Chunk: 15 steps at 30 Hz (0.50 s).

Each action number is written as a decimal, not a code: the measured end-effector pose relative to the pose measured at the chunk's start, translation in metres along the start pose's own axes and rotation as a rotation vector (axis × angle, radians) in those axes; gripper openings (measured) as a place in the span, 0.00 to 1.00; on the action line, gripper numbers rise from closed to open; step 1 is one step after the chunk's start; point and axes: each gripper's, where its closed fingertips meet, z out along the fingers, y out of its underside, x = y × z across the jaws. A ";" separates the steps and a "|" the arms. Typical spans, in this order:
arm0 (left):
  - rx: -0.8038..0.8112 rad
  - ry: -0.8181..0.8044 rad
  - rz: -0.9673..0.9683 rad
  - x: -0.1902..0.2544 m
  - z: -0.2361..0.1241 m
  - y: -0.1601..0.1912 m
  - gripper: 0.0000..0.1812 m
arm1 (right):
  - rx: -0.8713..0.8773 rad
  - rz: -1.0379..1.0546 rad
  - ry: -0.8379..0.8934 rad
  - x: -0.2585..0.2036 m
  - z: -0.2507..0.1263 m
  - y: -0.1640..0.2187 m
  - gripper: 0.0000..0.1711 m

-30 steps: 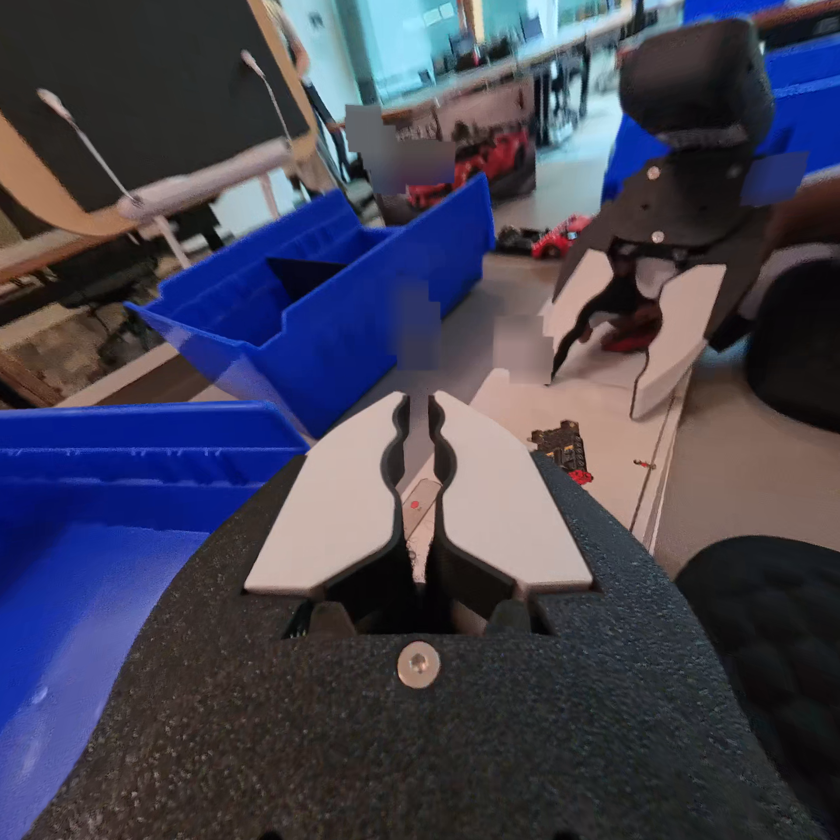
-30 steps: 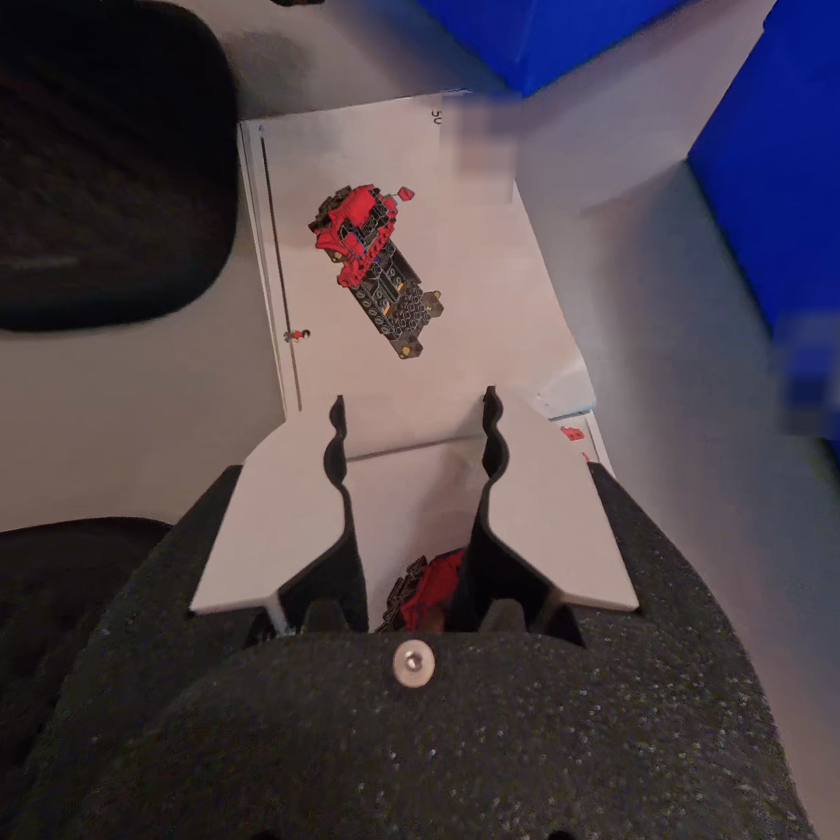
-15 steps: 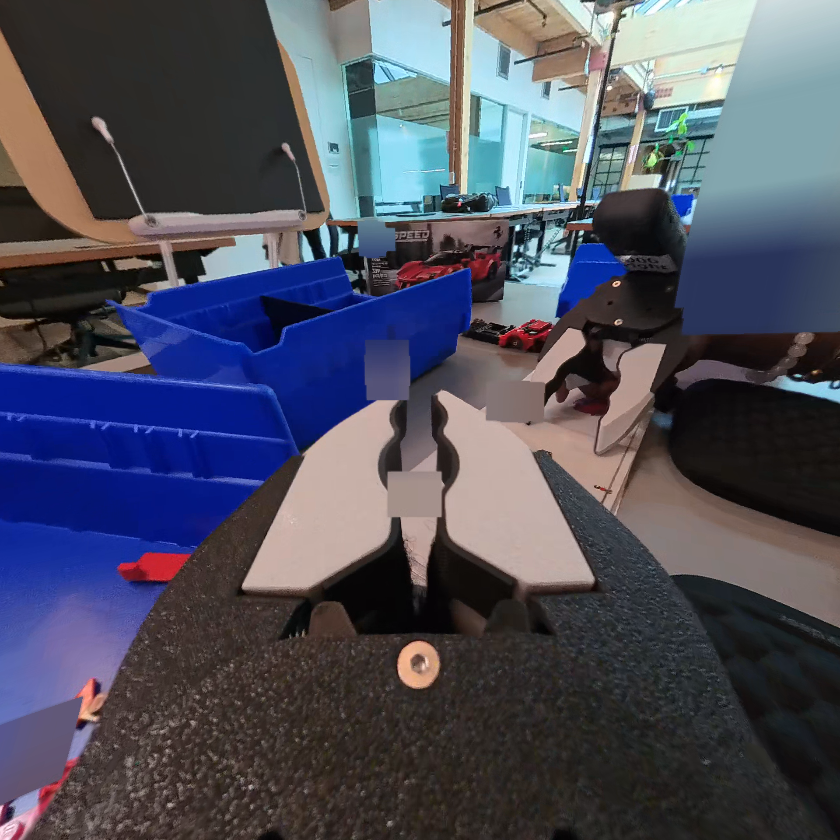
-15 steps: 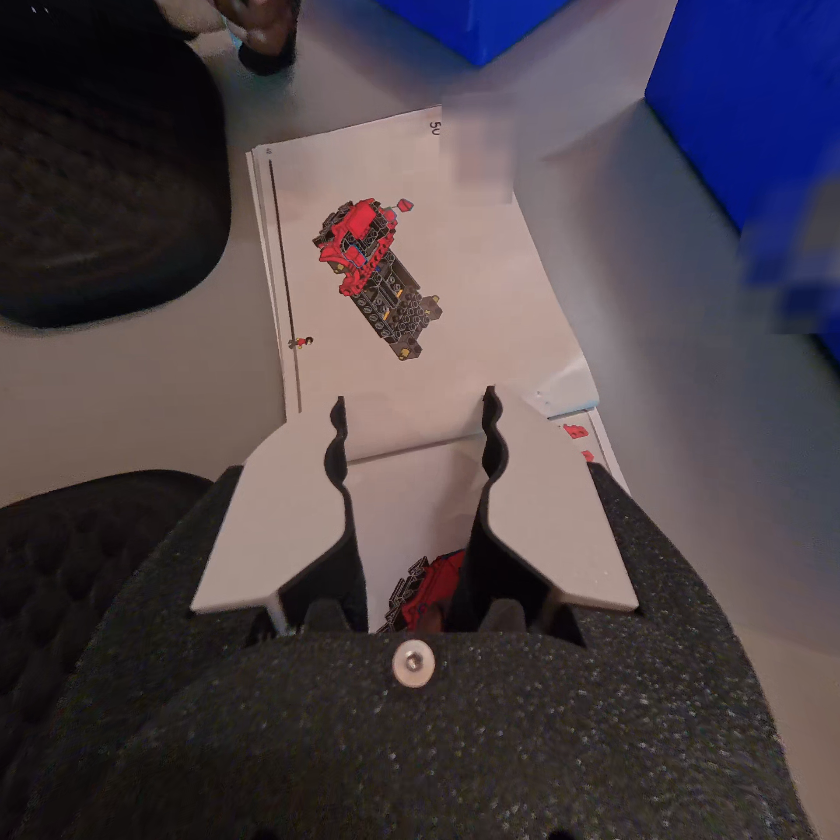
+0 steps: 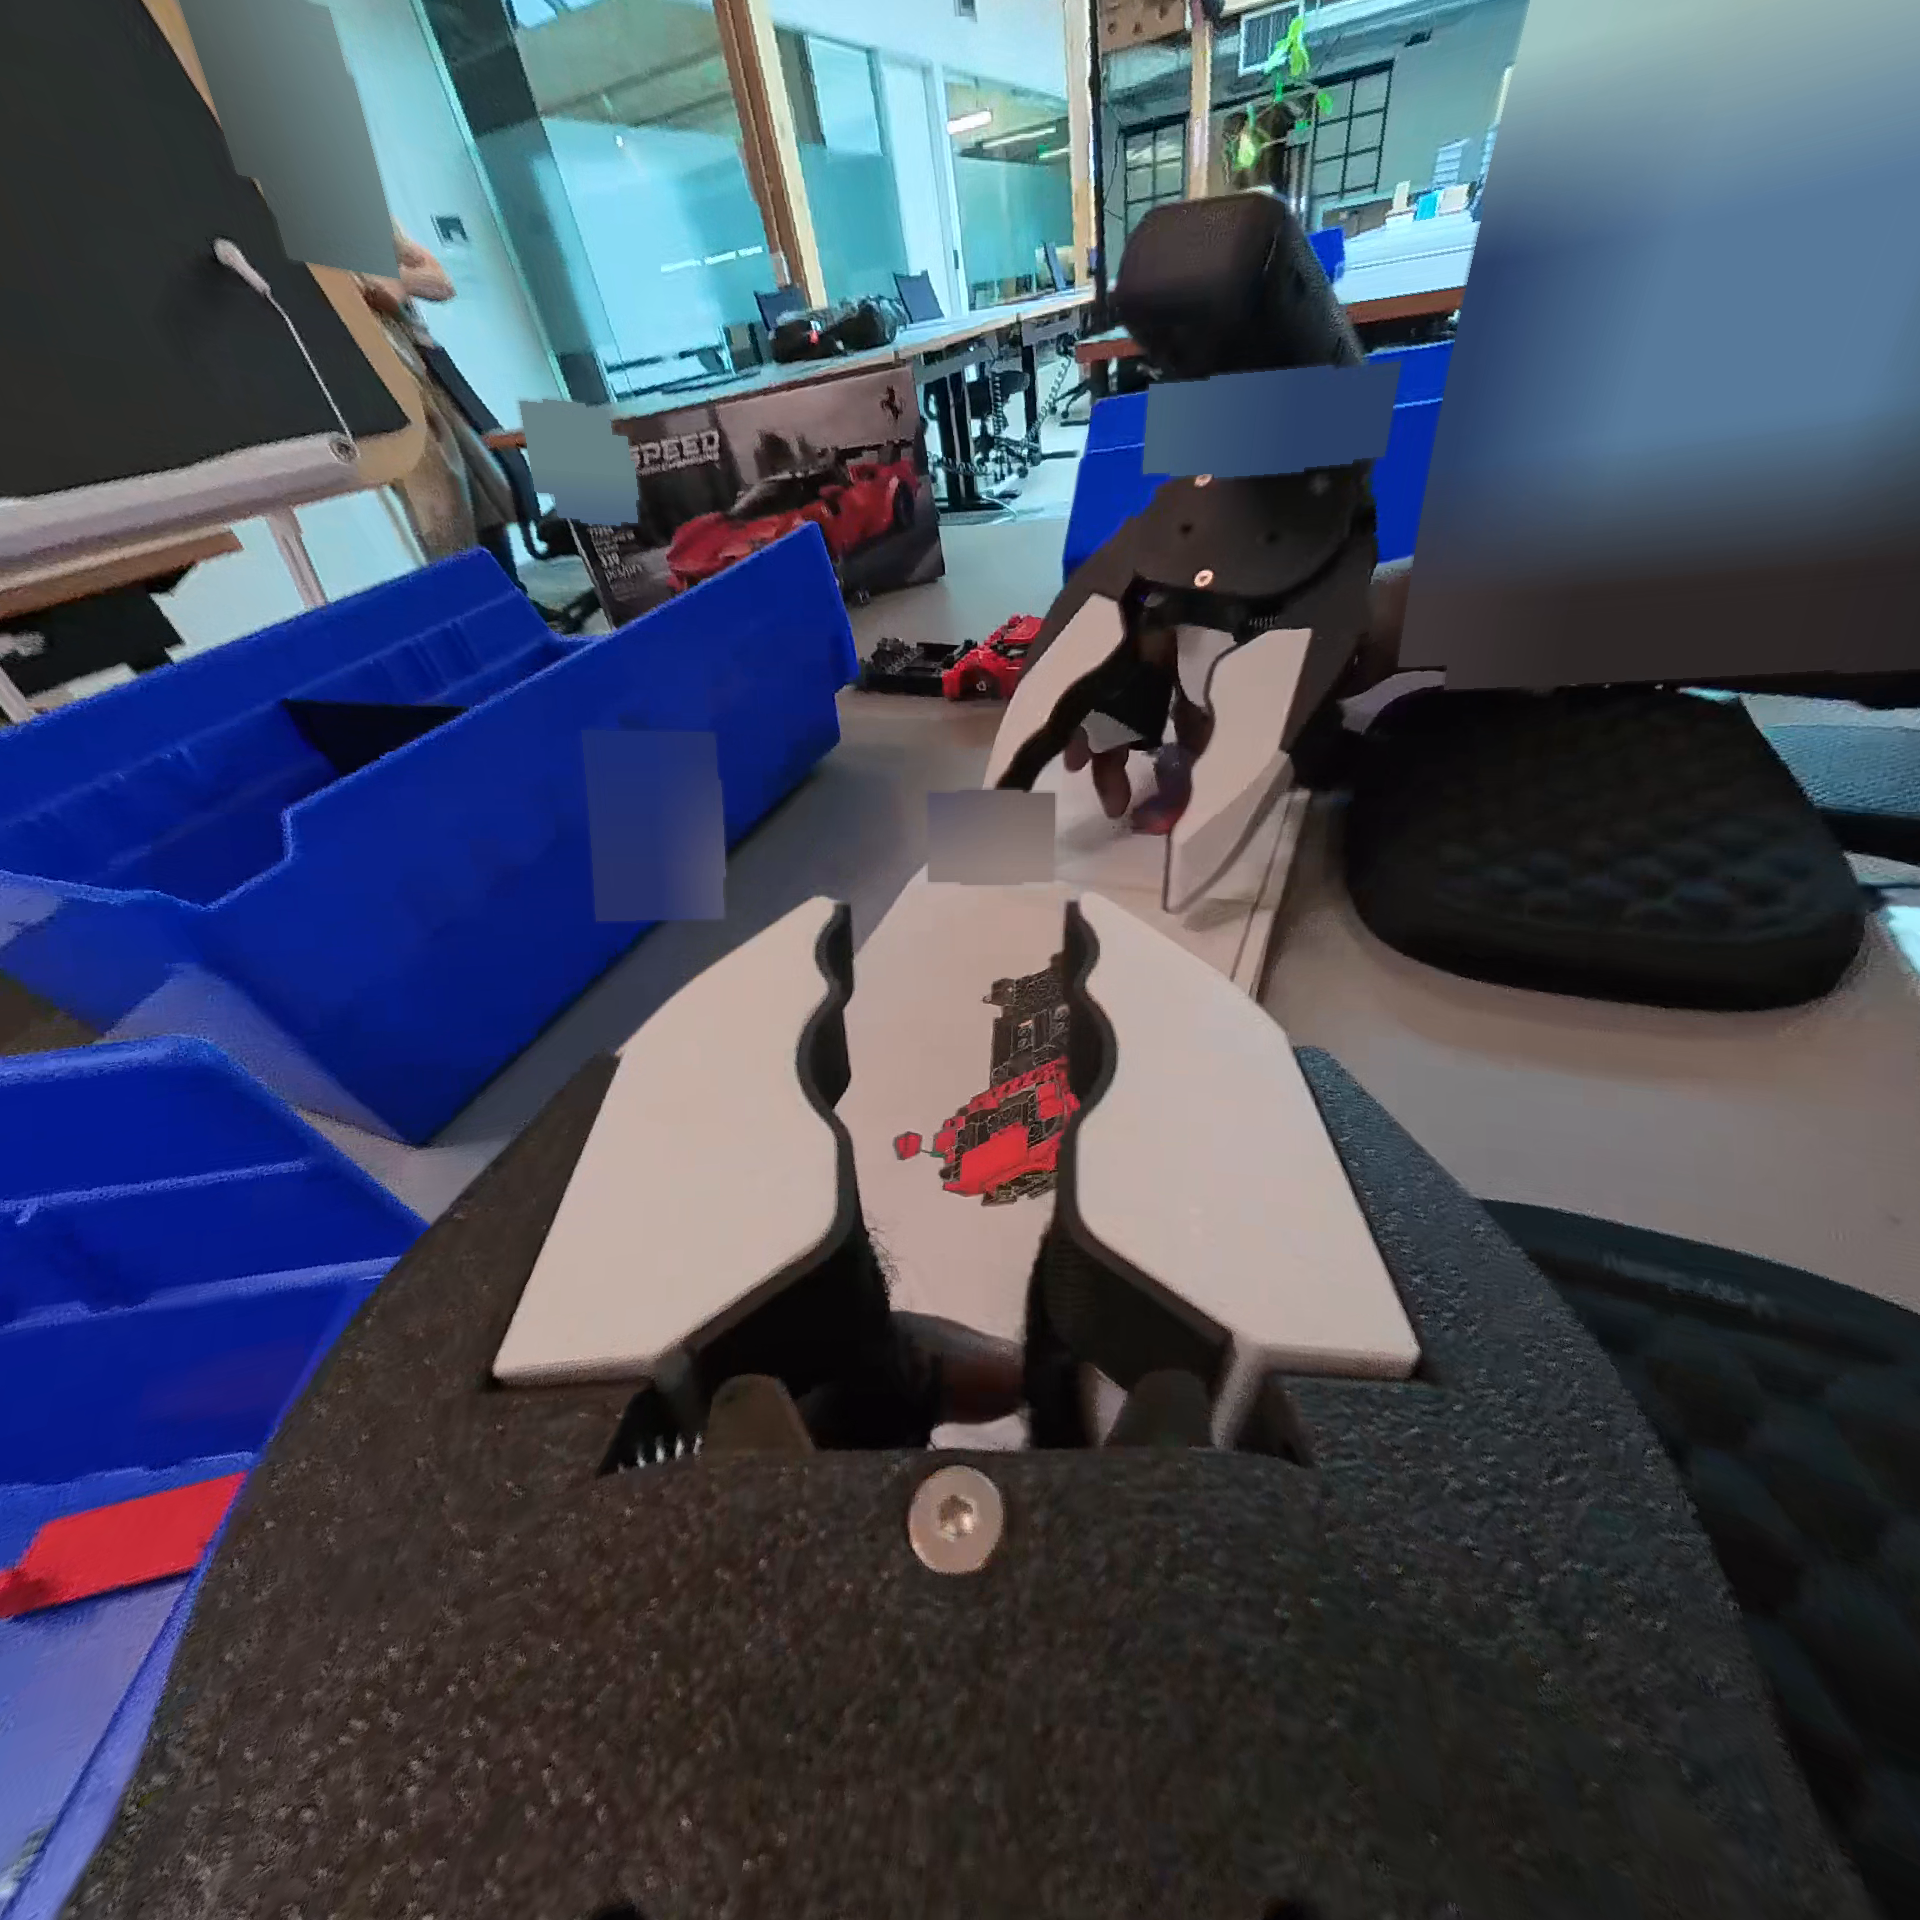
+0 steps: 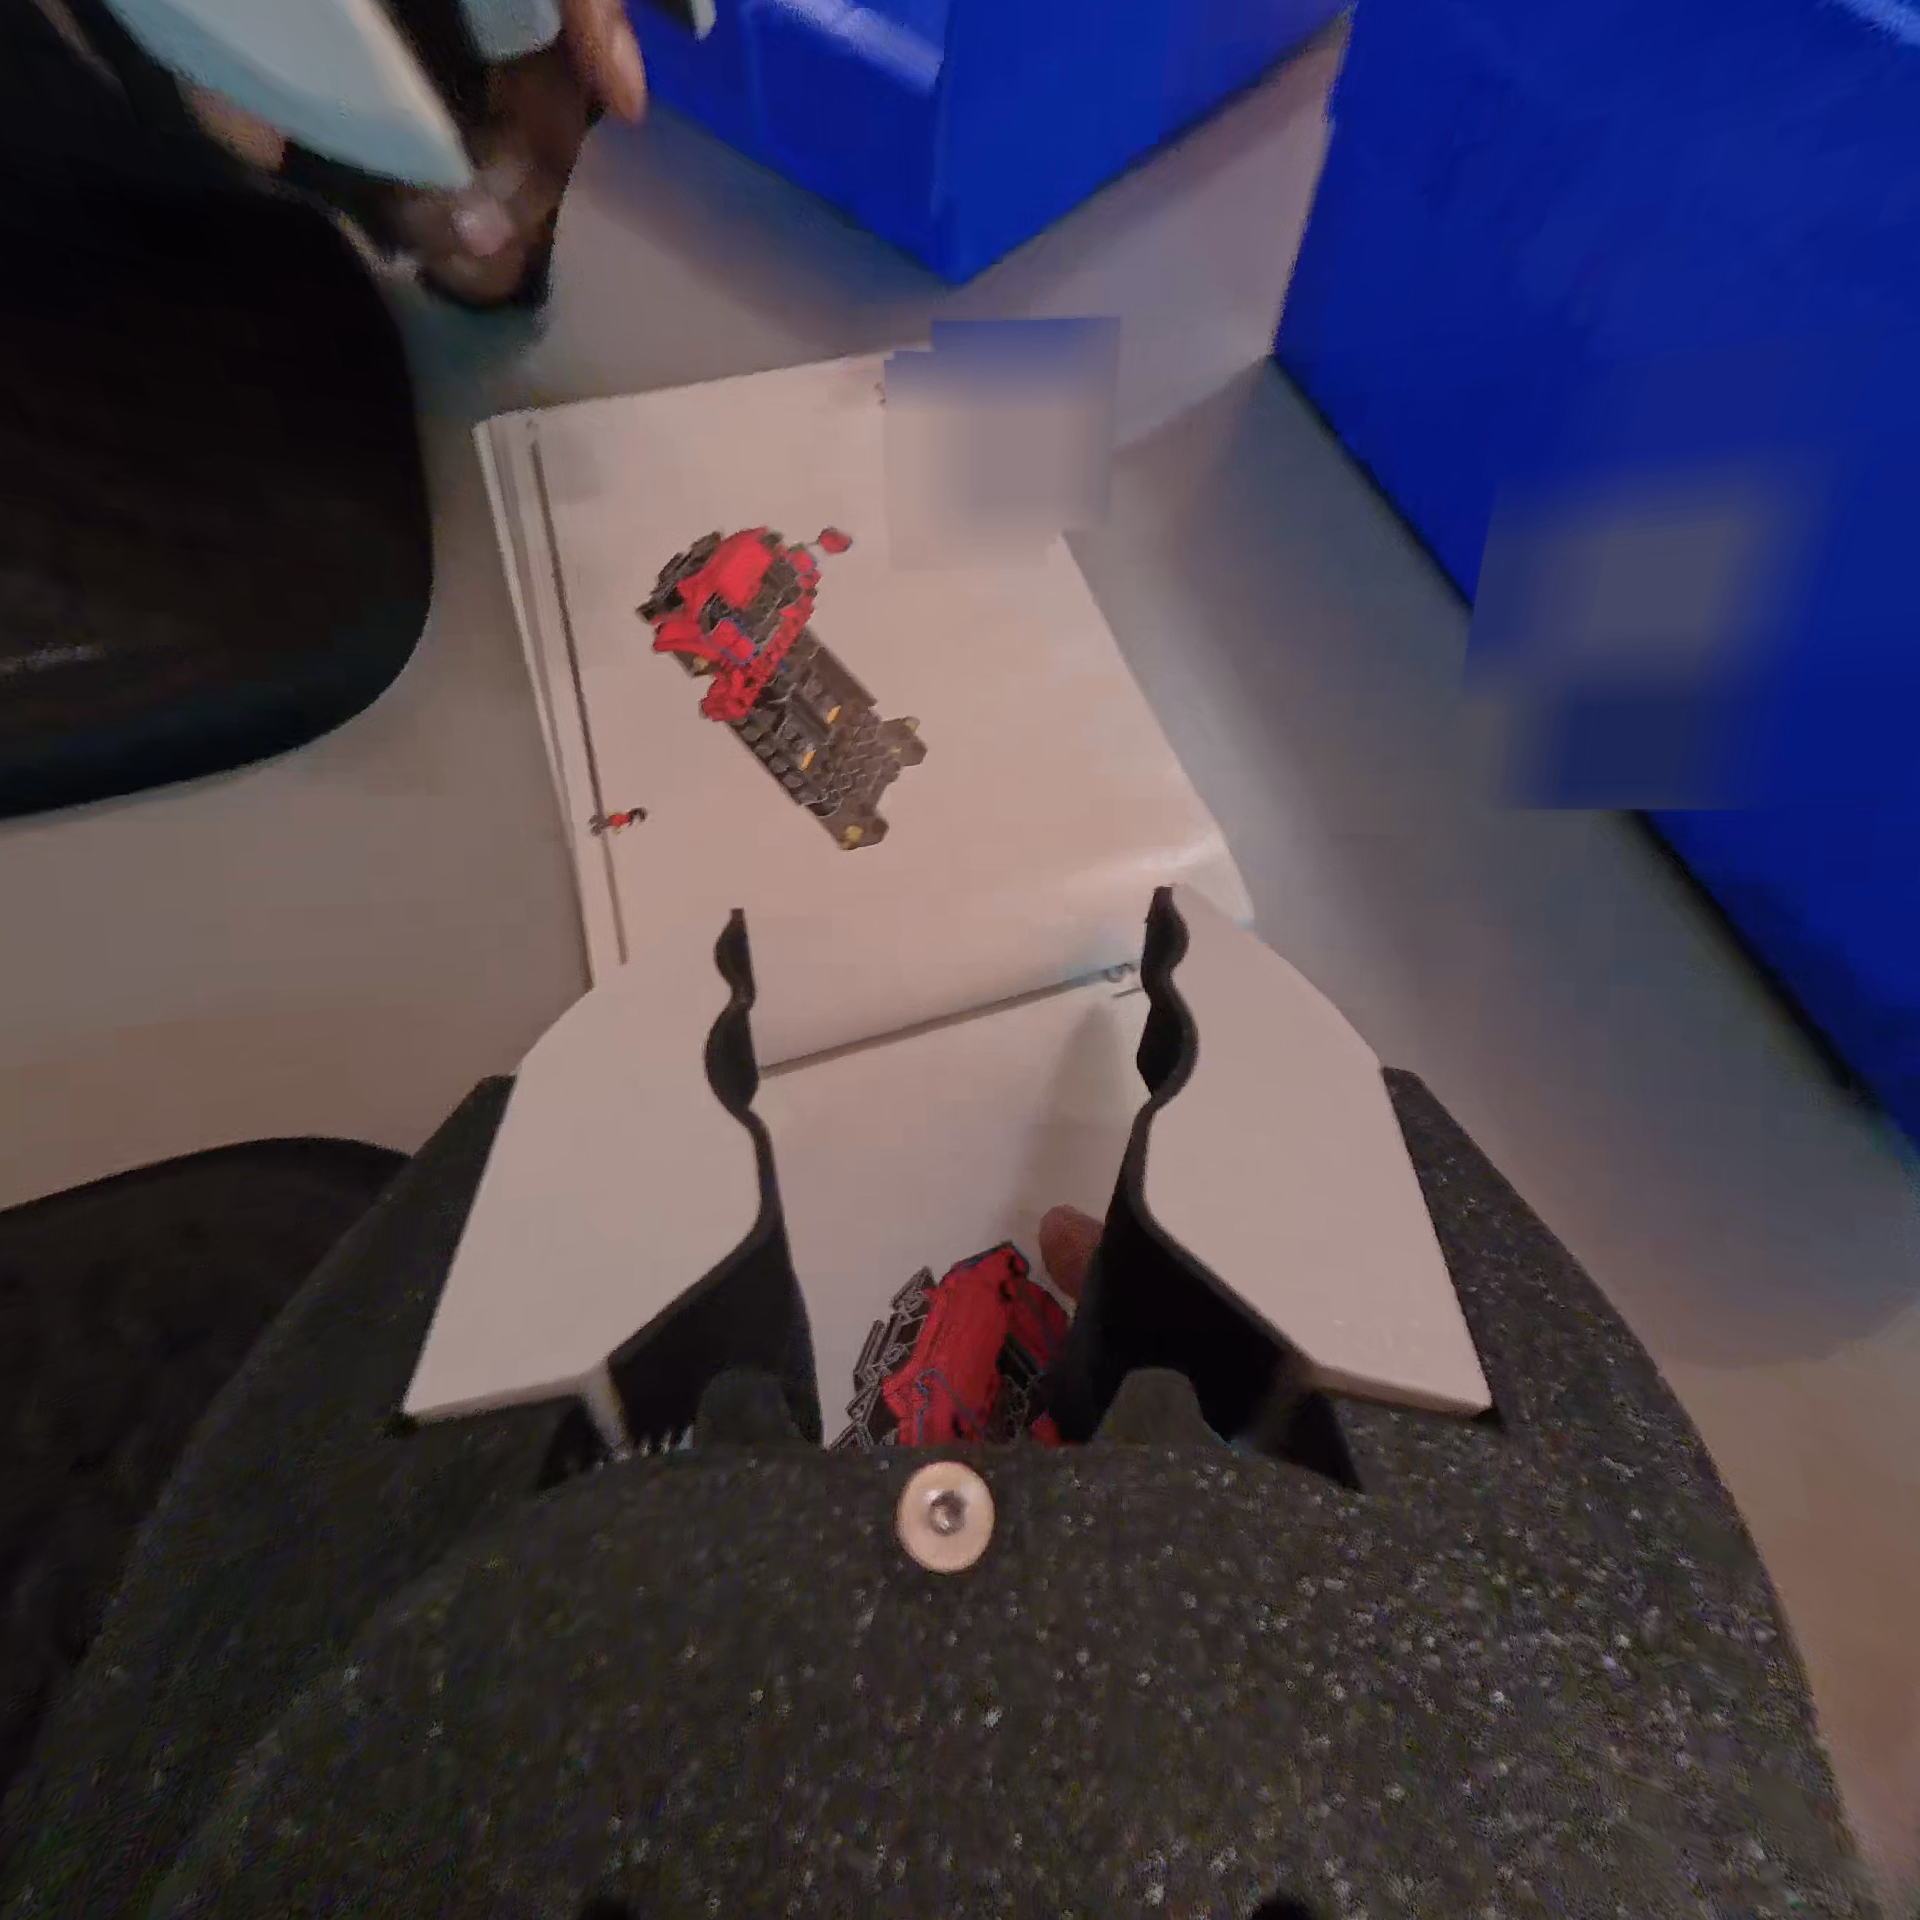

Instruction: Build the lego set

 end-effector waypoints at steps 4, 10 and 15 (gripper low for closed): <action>-0.077 -0.014 -0.083 -0.003 0.010 0.008 0.25 | 0.005 0.070 0.114 0.014 -0.003 0.001 0.45; -0.273 -0.060 -0.139 -0.009 0.033 0.009 0.42 | -0.100 0.195 0.238 0.032 0.004 0.014 0.54; -0.314 -0.039 -0.035 0.003 0.051 0.006 0.53 | -0.107 0.181 0.278 0.034 0.003 0.015 0.55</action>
